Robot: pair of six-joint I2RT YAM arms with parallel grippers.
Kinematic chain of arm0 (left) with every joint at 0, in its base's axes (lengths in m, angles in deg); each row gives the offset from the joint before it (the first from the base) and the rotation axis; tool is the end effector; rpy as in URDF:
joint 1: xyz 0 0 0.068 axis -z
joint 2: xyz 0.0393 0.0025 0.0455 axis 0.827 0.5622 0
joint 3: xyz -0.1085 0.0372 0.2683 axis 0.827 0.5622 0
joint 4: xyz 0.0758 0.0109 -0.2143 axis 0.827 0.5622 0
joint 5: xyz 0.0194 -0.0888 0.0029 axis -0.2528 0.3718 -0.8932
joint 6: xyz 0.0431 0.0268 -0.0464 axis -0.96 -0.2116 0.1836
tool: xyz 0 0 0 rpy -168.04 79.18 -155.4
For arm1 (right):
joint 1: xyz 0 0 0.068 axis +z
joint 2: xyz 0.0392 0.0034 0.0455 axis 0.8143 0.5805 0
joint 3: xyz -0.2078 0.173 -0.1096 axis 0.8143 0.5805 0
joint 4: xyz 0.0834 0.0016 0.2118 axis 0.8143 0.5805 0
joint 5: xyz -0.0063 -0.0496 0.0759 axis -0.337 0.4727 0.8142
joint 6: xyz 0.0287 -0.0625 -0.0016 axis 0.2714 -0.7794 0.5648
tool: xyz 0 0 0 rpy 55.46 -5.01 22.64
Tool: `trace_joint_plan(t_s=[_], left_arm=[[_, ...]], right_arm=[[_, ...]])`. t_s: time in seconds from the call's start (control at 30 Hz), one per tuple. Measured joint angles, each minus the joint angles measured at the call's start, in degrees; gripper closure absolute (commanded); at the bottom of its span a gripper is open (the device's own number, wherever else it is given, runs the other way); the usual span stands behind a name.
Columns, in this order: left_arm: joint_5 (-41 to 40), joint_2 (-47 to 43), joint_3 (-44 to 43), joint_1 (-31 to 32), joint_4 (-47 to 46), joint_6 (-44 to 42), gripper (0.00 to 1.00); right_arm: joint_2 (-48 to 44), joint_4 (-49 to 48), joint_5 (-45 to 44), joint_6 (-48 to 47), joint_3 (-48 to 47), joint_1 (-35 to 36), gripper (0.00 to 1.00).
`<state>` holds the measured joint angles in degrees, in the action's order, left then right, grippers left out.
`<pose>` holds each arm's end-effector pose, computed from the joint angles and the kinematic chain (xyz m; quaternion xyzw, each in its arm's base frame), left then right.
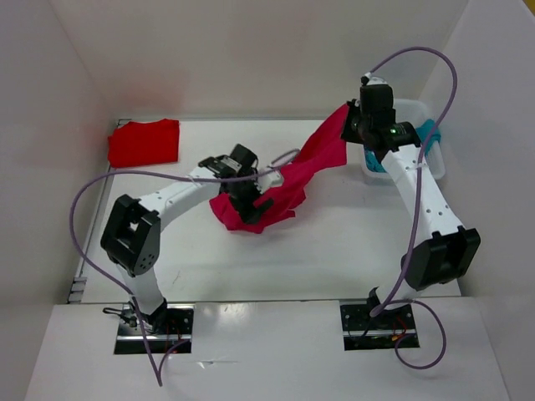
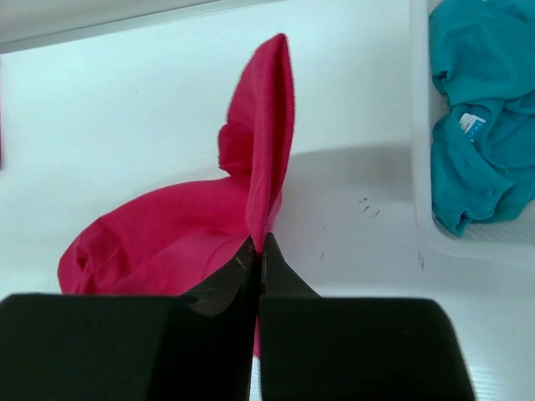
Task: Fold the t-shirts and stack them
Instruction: Flatten out the tshirt
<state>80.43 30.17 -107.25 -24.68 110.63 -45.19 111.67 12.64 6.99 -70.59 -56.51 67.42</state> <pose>0.2970 -0.1955 0.2654 0.4298 0.8577 -0.1500 0.2392 0.3178 0.0664 0.4102 0.0514 0.8735 0.0734 0.4785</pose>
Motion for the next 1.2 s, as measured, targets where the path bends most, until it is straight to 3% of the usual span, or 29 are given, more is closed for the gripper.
trace_joint_plan(t_s=[0.1,0.27,0.33,0.37,0.4,0.43,0.47,0.6,0.67,0.7,0.73,0.87,1.03,1.1,1.2], left_arm=[[-4.98,2.56,2.54,4.76,-2.43,-0.35,0.01],[-16.09,6.21,6.19,7.21,-8.0,-1.01,0.03],[-19.5,6.91,6.6,7.28,-9.16,-0.72,0.33],[-21.09,7.02,6.6,7.17,-9.6,-0.61,0.66],[-22.1,7.04,6.45,6.99,-9.73,-0.33,0.87],[-23.1,6.99,5.9,6.47,-9.55,-1.09,0.97],[-23.45,6.86,5.05,5.75,-9.27,-1.11,1.0],[-23.82,3.37,-0.28,1.14,-7.45,-3.96,1.0],[-24.09,-0.13,-3.74,-0.76,-5.64,-7.1,0.95],[-23.91,-1.88,-5.57,-1.25,-4.26,-8.92,0.89],[-23.37,-3.58,-8.04,-1.42,-1.9,-10.84,0.7],[-16.22,-8.7,-16.52,-0.26,9.6,-20.94,0.51],[-11.17,-12.66,-12.52,2.43,19.8,-28.59,0.42],[-11.06,-11.61,-9.6,1.03,19.98,-29.33,0.31],[-11.74,-7.37,-7.89,-4.55,16.02,-26.82,0.28]], right_arm=[[-0.63,0.09,0.98,0.59,0.48,-0.63,1.0],[-0.79,0.37,2.03,0.83,2.36,-0.7,1.0],[-0.85,0.55,2.21,0.87,2.62,-0.7,1.0],[-0.94,0.55,2.27,0.94,2.62,-0.7,1.0],[-1.11,0.57,2.34,0.96,2.62,-0.76,1.0],[-1.38,0.66,2.4,0.98,2.56,-0.83,1.0],[-1.62,0.68,2.47,0.98,2.49,-1.05,1.0],[-2.23,1.27,2.43,0.83,0.92,-2.1,1.0],[-2.45,1.36,2.1,0.68,0.07,-2.51,1.0],[-2.64,1.38,1.97,0.52,-0.22,-2.6,1.0],[-2.86,1.49,1.62,0.42,-0.35,-2.64,1.0],[-3.96,1.86,0.66,-0.04,-0.5,-2.67,1.0],[-5.14,2.56,0.17,-0.68,-0.5,-2.89,1.0],[-5.31,2.67,0.17,-0.74,-0.5,-2.97,1.0],[-5.33,2.8,0.5,-0.72,-0.48,-3.04,1.0]])
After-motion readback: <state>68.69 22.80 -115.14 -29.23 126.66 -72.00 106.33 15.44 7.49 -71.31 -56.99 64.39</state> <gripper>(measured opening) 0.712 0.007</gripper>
